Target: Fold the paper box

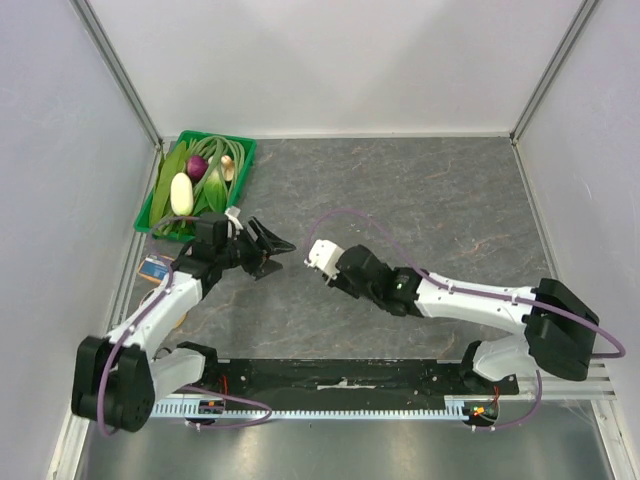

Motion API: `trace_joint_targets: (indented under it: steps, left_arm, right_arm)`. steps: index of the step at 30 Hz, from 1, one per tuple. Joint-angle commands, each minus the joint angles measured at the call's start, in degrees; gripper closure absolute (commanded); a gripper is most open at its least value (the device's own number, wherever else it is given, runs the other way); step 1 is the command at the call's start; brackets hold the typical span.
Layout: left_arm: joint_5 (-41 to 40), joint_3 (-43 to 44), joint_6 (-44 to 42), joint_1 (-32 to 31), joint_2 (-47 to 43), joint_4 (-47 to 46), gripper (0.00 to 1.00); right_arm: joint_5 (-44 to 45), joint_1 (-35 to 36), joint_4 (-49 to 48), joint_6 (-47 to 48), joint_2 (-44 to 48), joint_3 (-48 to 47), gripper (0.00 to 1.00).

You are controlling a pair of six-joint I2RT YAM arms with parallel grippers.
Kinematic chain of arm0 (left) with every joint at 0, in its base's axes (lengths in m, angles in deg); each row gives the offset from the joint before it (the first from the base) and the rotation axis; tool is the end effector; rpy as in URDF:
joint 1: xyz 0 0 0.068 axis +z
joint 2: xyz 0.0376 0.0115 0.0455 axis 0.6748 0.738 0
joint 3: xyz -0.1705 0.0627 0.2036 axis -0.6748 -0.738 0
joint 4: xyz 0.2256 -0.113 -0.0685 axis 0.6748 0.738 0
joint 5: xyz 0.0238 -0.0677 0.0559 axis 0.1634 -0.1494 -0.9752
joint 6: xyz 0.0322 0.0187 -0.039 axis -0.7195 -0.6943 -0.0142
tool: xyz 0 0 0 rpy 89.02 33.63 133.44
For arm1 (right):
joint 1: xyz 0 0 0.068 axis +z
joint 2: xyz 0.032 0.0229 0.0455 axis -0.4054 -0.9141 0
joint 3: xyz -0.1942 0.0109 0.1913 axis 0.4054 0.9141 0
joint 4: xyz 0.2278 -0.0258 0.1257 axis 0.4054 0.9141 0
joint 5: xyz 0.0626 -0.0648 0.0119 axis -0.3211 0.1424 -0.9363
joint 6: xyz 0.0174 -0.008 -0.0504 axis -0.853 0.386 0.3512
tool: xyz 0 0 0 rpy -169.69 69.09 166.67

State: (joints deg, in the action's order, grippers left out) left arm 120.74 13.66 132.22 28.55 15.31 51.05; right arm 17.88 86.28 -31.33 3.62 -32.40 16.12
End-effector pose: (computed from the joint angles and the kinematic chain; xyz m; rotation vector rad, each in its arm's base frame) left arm 0.2200 -0.0751 0.2124 -0.7080 2.4109 -1.3259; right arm 0.1458 0.2545 0.2259 -1.1104 1.8958 0.1832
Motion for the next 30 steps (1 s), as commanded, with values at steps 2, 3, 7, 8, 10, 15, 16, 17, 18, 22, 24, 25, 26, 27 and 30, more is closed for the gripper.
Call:
trace_joint_targets:
  steps: [2,3,7,8,10,15,16,17,18,22,24,25,26,27,30]
  left_arm:
    - [-23.74,2.58,-22.38,-2.01,-9.05,6.82,0.3]
    - [-25.26,3.02,-24.05,-3.32,-9.59,6.65,0.33]
    - [-30.98,6.09,-34.23,-12.54,-8.2,4.45,0.35]
    - [-30.64,6.97,-35.48,-13.17,-5.93,4.45,0.34]
    - [-27.05,11.17,-38.64,-13.71,-2.85,6.9,0.32]
    - [-18.43,12.44,-41.03,-13.71,0.78,4.99,0.3]
    - [-18.16,12.26,-41.03,-13.71,0.6,4.02,0.3]
    - [-17.02,12.26,-41.29,-13.71,0.86,3.49,0.3]
    - [-16.58,12.34,-41.29,-13.71,1.3,3.31,0.32]
    - [-13.32,13.05,-41.56,-13.71,5.07,1.91,0.55]
    - [-13.67,12.35,-40.94,-13.79,5.35,-0.2,0.58]
    - [-13.85,11.21,-40.42,-14.32,5.17,-1.34,0.58]
    - [-14.98,10.94,-40.41,-14.93,4.91,-2.83,0.58]
    - [-15.6,10.94,-41.02,-15.81,4.91,-3.19,0.58]
    - [-22.53,12.25,-45.06,-21.34,5.7,-2.06,0.58]
  right_arm:
    - [-12.82,-7.07,13.43,-5.53,-3.52,-6.89,0.71]
    - [-16.31,-7.87,15.1,-5.53,-4.57,-8.13,0.71]
    - [-22.58,-10.86,21.94,-4.83,-8.96,-13.06,0.7]
    - [-24.07,-11.73,22.75,-3.96,-9.67,-14.46,0.7]
    - [-26.71,-12.44,24.94,-2.99,-11.6,-15.35,0.7]
    - [-31.02,-15.43,25.75,-0.52,-12.4,-15.0,0.71]
    - [-31.46,-15.78,25.66,-0.35,-12.14,-14.91,0.71]
    - [-32.69,-16.48,25.66,-0.08,-12.14,-14.83,0.71]
    - [-33.39,-16.75,25.57,0.61,-11.97,-14.74,0.71]
    - [-34.54,-17.54,24.87,0.8,-12.14,-14.3,0.71]
    - [-34.72,-17.54,24.78,0.8,-12.49,-14.39,0.71]
    - [-34.89,-17.54,24.87,0.8,-12.75,-14.3,0.71]
    - [-34.98,-17.54,24.87,0.8,-12.75,-14.3,0.71]
    - [-34.9,-17.54,24.78,0.8,-12.67,-14.21,0.71]
    - [-34.63,-17.54,24.69,0.62,-12.41,-14.3,0.71]
